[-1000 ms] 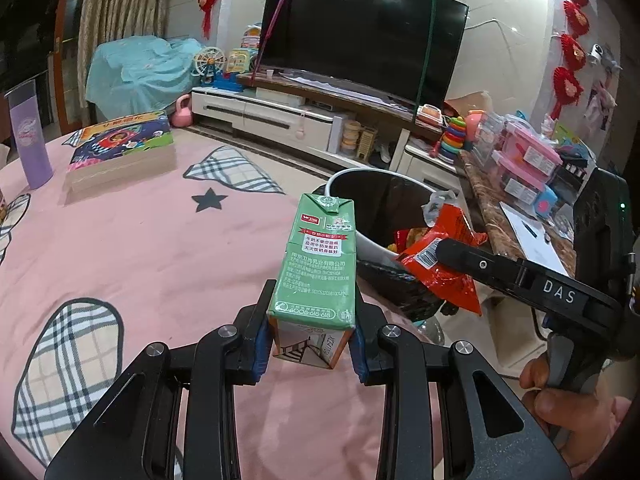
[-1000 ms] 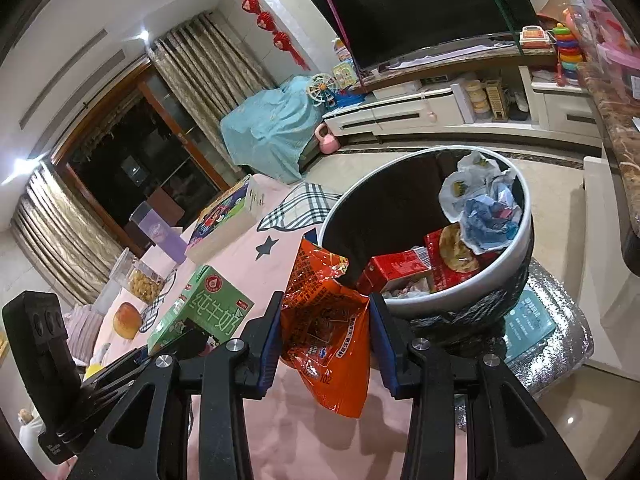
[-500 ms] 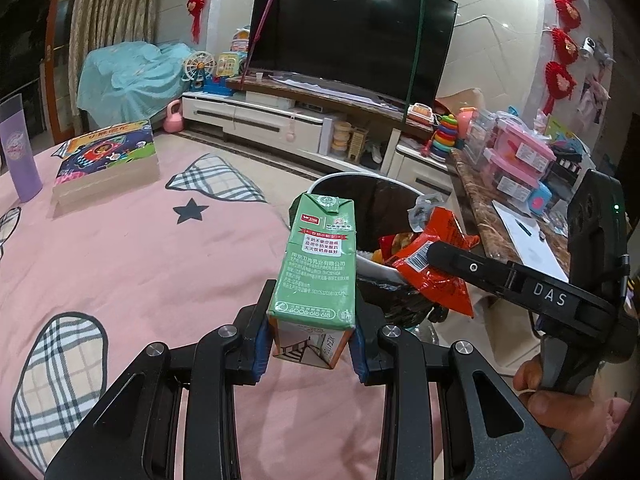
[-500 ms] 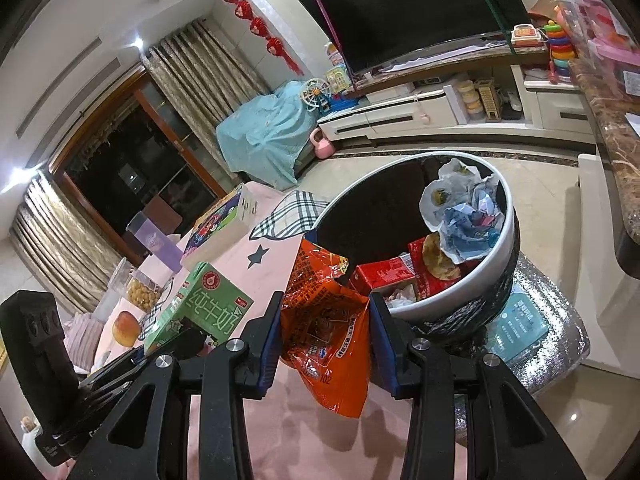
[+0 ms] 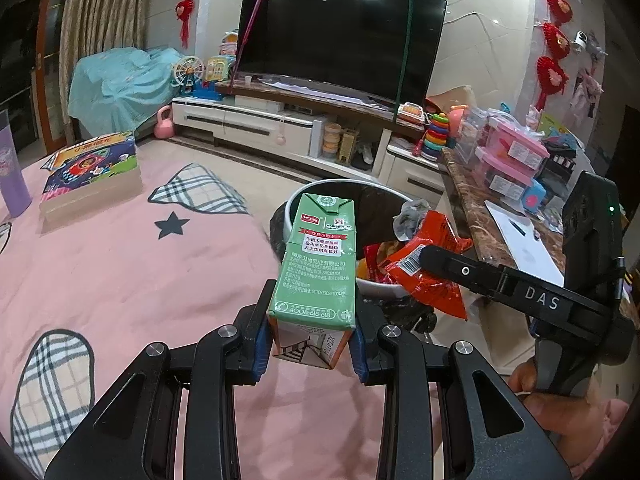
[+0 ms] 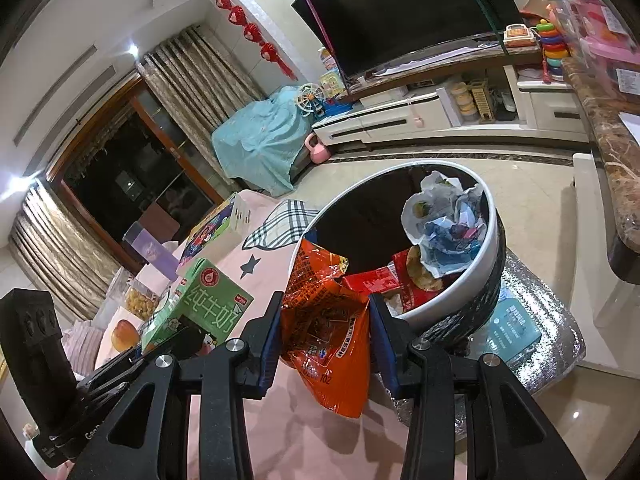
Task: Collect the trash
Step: 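Carry the juice box and chip bag over the trash bin with both tools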
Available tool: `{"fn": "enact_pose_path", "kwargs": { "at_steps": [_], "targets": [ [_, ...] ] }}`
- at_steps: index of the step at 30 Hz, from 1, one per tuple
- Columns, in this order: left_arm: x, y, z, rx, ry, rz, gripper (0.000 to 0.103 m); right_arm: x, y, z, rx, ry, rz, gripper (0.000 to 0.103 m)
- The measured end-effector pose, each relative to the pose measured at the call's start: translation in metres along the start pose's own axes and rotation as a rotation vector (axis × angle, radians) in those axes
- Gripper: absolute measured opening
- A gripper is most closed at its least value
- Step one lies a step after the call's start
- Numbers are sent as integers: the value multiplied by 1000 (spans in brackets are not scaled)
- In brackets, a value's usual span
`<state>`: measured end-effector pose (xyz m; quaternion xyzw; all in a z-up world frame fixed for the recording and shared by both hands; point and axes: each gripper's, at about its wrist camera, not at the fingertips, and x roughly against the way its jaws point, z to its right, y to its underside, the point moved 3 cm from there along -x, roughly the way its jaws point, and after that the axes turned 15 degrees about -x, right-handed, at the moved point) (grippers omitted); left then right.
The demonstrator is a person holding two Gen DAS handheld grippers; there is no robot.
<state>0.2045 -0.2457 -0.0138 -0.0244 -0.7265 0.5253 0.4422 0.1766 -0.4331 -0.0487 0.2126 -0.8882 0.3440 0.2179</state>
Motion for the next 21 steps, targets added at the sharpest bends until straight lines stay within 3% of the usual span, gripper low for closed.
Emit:
{"fn": "enact_pose_path", "kwargs": {
  "at_steps": [21],
  "targets": [
    [-19, -23, 13, -34, 21, 3, 30, 0, -26, 15, -9, 26, 24, 41]
  ]
}}
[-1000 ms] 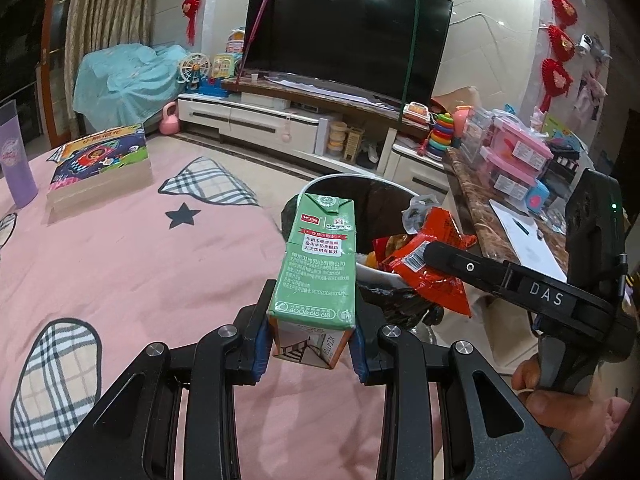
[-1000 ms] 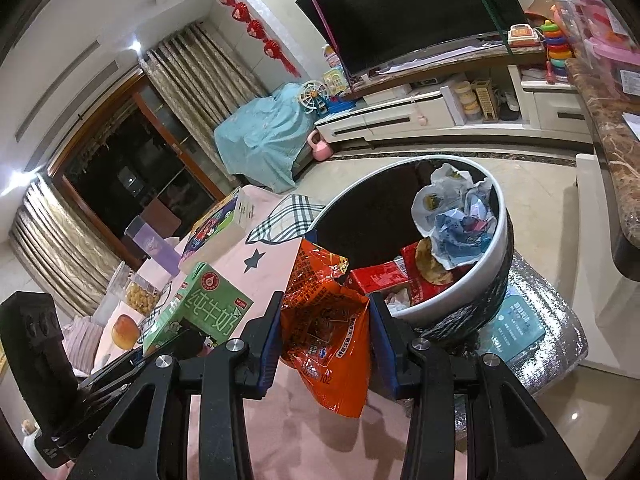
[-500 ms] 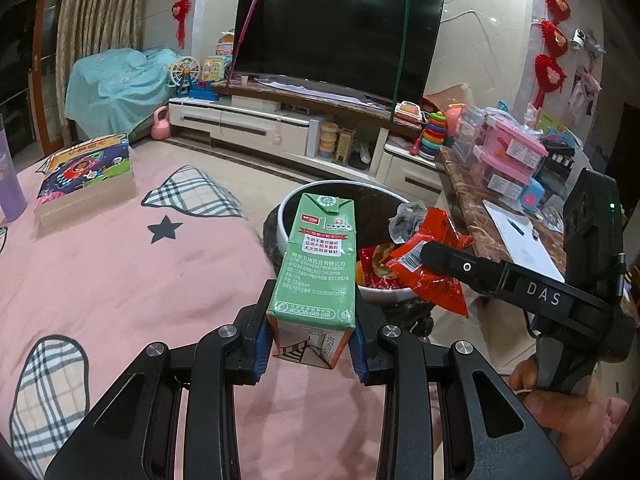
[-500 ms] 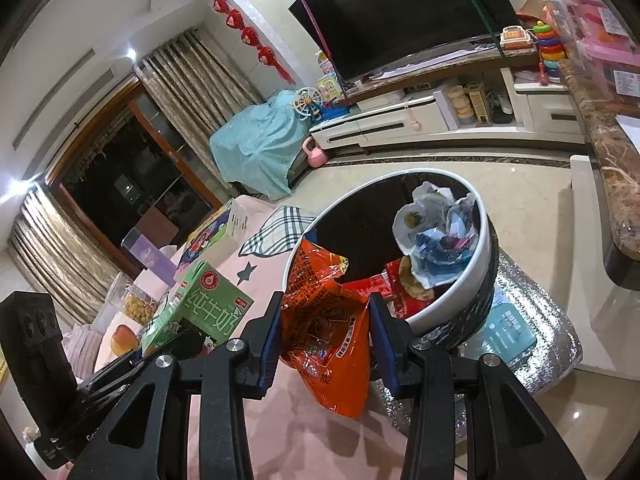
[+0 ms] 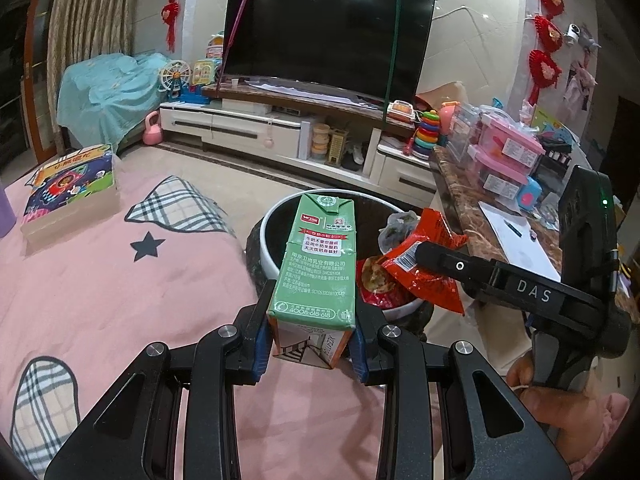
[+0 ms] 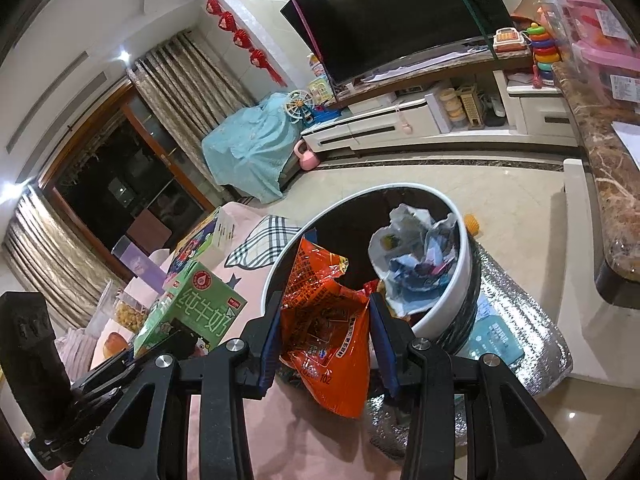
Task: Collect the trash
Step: 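Carry the juice box and chip bag over the trash bin with both tools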
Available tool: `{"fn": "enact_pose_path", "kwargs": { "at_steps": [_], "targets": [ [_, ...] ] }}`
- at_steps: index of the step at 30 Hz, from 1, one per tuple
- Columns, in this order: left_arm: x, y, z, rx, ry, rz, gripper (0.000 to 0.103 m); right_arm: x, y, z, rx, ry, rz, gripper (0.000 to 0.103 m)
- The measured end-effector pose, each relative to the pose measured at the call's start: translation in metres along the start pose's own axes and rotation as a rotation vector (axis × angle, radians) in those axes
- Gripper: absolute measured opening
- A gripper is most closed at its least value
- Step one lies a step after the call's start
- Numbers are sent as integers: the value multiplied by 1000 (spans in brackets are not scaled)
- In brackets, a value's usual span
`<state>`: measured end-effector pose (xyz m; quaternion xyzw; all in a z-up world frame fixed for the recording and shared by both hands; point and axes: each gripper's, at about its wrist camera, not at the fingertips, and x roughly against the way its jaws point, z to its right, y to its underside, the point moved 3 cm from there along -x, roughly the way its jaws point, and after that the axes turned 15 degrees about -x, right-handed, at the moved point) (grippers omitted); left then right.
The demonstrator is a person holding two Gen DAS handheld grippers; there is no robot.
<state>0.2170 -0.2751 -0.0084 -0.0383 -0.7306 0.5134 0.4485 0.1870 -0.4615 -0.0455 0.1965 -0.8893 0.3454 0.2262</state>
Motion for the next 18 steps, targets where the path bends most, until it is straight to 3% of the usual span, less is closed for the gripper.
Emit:
{"fn": "enact_pose_path", "kwargs": {
  "at_steps": [18],
  "targets": [
    [-17, -20, 7, -36, -4, 4, 30, -11, -18, 0, 24, 29, -9, 41]
  ]
}}
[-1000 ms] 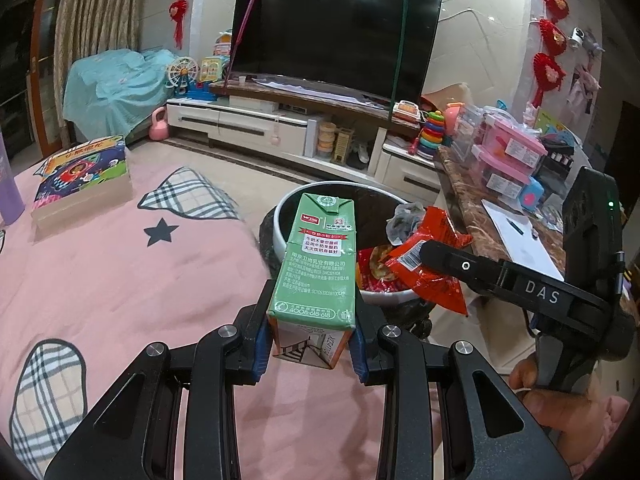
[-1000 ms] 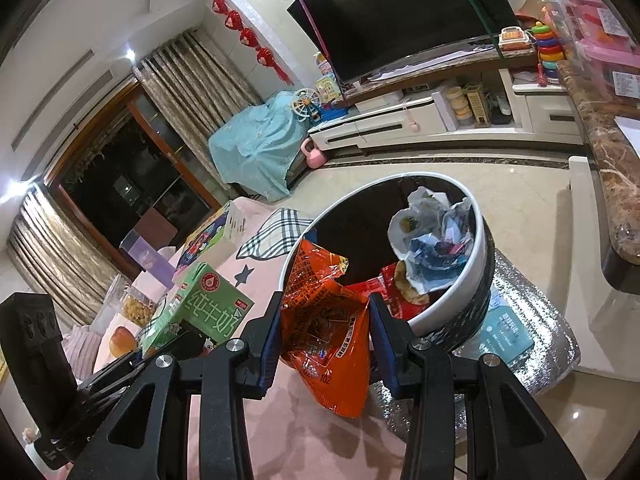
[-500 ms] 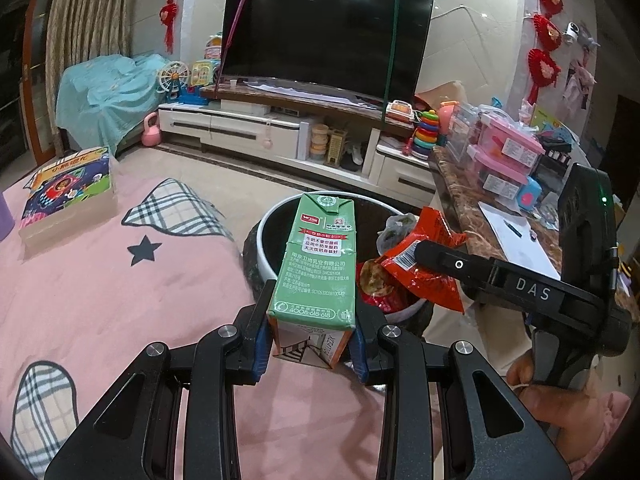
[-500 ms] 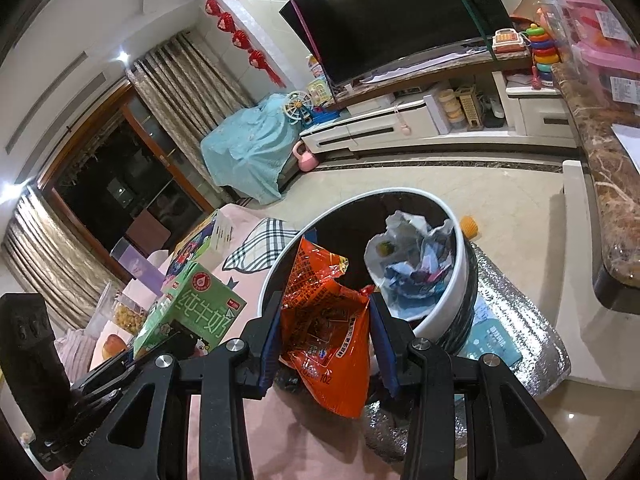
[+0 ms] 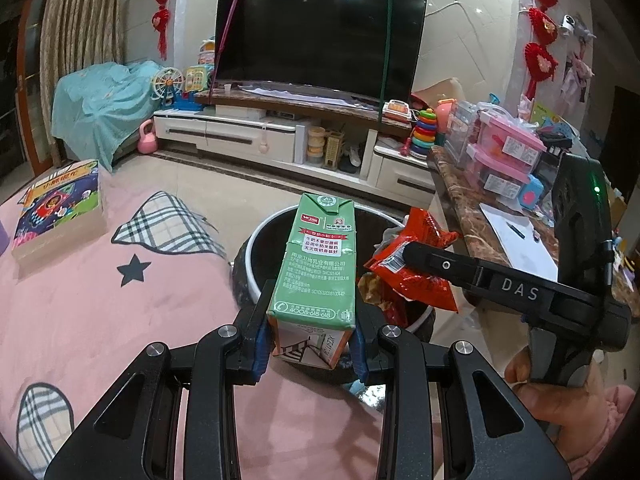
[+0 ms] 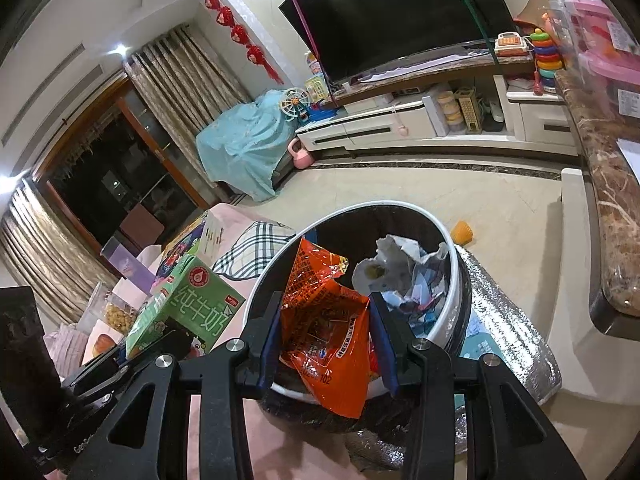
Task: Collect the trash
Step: 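Carry the juice box and chip bag over the trash bin with both tools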
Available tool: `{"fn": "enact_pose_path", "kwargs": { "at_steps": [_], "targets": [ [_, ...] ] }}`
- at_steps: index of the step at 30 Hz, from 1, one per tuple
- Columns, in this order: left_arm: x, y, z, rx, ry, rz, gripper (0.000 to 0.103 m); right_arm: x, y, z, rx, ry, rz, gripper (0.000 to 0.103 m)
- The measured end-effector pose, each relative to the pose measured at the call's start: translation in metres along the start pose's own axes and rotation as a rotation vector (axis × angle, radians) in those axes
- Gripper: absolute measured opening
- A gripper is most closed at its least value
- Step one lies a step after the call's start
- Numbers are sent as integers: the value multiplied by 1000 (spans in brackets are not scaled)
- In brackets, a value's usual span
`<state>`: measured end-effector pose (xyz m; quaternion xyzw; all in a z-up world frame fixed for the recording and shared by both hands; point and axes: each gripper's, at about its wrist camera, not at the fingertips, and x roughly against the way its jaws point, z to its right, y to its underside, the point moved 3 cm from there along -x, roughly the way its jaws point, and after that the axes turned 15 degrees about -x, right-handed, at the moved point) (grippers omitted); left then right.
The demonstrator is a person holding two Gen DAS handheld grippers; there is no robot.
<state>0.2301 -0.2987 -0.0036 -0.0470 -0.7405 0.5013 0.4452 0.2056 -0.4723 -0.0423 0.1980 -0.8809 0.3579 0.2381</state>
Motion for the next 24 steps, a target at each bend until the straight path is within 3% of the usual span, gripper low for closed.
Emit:
{"fn": "enact_pose_path", "kwargs": {
  "at_steps": [24],
  "targets": [
    [-32, -14, 7, -47, -7, -37, 30, -19, -22, 7, -12, 41, -21, 41]
  ]
}}
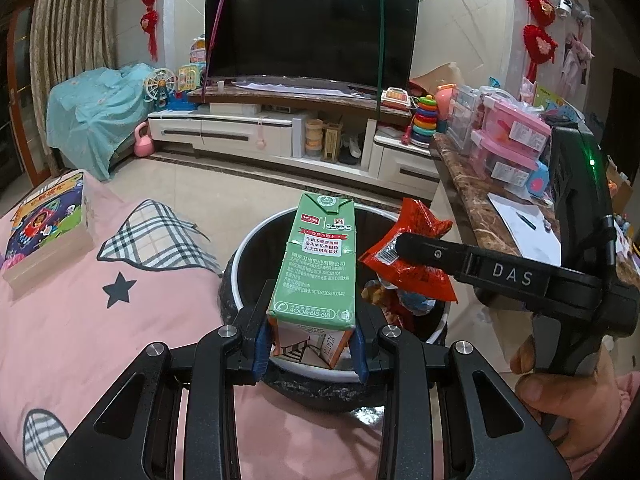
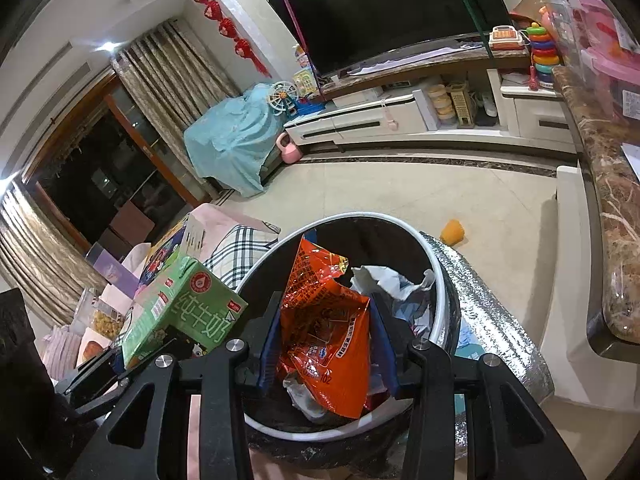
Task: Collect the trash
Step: 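Carry the juice box and chip bag over the trash bin with both tools, then open both tools to drop the juice box and chip bag into the bin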
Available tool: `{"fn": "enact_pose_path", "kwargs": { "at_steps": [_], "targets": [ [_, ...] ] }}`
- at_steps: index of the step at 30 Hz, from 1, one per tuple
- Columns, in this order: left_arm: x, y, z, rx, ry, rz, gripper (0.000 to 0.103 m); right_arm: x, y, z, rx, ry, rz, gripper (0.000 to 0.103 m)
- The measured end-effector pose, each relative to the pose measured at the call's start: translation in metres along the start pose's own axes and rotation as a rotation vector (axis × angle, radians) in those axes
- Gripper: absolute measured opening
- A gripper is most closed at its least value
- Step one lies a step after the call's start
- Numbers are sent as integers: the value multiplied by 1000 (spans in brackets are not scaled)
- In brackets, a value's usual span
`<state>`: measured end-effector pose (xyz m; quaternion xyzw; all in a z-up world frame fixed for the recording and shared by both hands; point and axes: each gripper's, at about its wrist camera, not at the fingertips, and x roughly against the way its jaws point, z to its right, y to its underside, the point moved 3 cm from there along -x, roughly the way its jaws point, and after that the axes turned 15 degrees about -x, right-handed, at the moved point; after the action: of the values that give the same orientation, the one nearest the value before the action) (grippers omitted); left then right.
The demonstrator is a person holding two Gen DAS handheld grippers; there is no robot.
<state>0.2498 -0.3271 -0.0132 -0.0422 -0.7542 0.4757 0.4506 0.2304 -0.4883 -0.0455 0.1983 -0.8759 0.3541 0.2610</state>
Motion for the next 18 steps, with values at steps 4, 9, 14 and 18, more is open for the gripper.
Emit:
{"fn": "enact_pose_path", "kwargs": {
  "at_steps": [4, 9, 14, 18],
  "targets": [
    [-6, -1, 0, -1, 1, -12, 30, -6, -2, 0, 6, 12, -9, 42],
    [-11, -1, -1, 10, 9, -27, 30, -12, -6, 3, -1, 18, -16, 42],
    [-15, -2, 1, 5, 10, -38, 30, -15, -9, 4, 1, 29, -20, 42],
    [-17, -2, 1, 9, 11, -43, 30, -18, -9, 4, 0, 32, -28, 42]
  ]
}}
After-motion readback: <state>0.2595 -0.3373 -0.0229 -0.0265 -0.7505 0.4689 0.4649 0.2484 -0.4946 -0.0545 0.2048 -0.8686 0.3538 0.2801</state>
